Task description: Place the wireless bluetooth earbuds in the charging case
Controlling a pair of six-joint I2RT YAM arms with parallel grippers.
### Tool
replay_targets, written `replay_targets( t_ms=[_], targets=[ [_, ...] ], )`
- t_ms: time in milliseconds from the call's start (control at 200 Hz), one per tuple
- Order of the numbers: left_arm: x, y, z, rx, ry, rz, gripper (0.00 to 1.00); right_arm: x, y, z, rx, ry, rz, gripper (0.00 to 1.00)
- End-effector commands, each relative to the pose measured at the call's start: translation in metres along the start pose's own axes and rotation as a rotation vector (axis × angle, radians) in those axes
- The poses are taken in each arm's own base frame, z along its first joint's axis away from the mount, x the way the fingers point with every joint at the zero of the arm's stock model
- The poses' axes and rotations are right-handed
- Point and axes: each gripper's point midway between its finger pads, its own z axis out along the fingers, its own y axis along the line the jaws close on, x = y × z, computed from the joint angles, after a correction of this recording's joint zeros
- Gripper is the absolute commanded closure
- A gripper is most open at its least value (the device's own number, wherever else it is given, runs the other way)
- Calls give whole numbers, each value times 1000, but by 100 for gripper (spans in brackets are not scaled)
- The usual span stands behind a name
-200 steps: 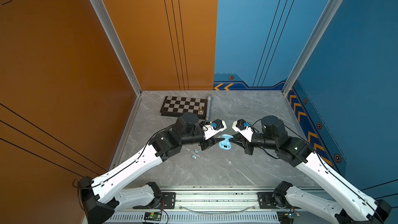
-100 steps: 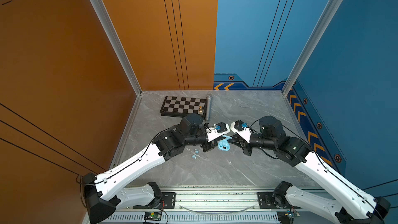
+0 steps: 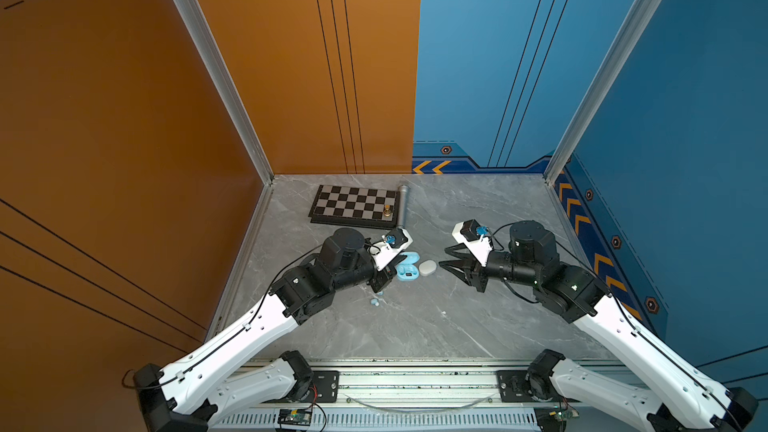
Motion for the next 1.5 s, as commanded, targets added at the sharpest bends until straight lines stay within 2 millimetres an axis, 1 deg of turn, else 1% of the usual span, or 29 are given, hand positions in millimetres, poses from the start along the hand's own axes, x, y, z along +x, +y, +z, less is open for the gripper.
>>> replay_targets(
  t_ms=[0,130,200,300,305,315,340,365,410,490,551,601,666,756,891,1016,1051,1166,1211,1221,1236,1356,1497],
  targets=[
    [7,25,-18,-110,-22,-133,100,-2,-13,8,46,-30,126,59],
    [20,36,-37,-155,-21,-200,100,11,-39,30,154,16,308,62],
    [26,44,-46,-193,-24,-223,100,27,-53,47,236,80,409,64],
    [31,52,-59,-246,-40,-236,100,48,-59,76,265,212,525,66],
    [31,53,-60,-247,-43,-235,100,48,-54,80,252,222,521,66],
    [31,53,-61,-251,-45,-236,100,49,-49,84,240,238,521,66],
    [33,54,-63,-254,-50,-239,100,53,-43,95,213,281,524,66],
    [33,54,-66,-258,-59,-245,100,54,-35,104,170,313,506,66],
    [35,54,-70,-262,-71,-257,100,64,-21,121,89,391,448,66],
    [38,54,-76,-276,-94,-279,100,84,-7,143,5,495,321,65],
    [41,54,-81,-295,-104,-303,100,98,-3,158,-30,544,254,65],
    [43,55,-86,-311,-117,-321,100,109,-4,169,-32,586,217,66],
    [45,56,-93,-333,-134,-342,100,119,-1,181,-43,630,187,65],
    [47,58,-102,-363,-157,-371,100,132,6,197,-48,678,127,61],
    [51,60,-110,-395,-173,-397,100,152,14,218,-36,733,46,52],
    [52,61,-115,-411,-185,-412,100,162,17,235,-24,760,31,50],
    [52,62,-117,-415,-187,-414,100,162,18,239,-20,761,25,50],
    [53,61,-118,-418,-176,-415,100,172,19,249,-2,786,1,49],
    [53,61,-118,-418,-175,-417,100,171,18,252,12,783,-5,49],
    [53,61,-118,-418,-174,-417,100,180,17,255,14,804,-3,49],
    [53,61,-118,-416,-174,-416,100,184,17,257,21,811,-4,49],
    [50,62,-120,-419,-180,-418,100,197,10,263,65,840,-16,49],
    [49,63,-121,-423,-182,-418,100,212,2,262,107,878,-33,49]
  ],
)
